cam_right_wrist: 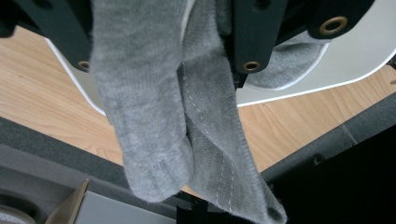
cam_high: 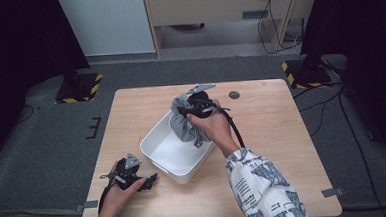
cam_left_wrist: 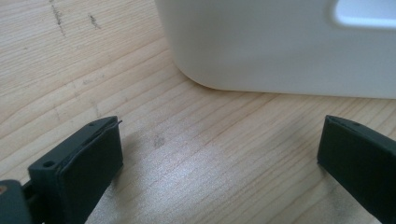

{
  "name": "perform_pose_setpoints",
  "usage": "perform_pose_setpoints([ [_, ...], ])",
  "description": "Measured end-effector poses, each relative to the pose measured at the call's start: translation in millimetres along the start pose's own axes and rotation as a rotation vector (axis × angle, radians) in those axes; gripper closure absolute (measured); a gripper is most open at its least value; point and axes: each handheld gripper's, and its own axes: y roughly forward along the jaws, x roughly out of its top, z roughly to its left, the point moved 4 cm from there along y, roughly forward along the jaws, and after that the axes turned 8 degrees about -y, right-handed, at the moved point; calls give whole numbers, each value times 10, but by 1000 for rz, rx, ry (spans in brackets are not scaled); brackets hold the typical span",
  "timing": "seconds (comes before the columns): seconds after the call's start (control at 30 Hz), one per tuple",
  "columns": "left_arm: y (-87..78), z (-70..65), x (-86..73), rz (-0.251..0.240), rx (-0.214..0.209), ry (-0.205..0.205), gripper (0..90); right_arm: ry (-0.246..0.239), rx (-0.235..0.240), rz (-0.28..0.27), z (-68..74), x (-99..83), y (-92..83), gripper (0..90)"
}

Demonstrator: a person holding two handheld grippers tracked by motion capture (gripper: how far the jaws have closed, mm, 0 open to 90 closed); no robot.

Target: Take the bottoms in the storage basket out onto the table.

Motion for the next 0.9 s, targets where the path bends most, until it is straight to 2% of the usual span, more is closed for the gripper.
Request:
perform_pose_setpoints([
  [0.6,-5,1,-3,1,2,5,0,41,-3,-58,-141,110,-185,617],
  [0.9,-7,-1,-4,2,1,6,0,36,-11,-74,-180,206,-307,617],
])
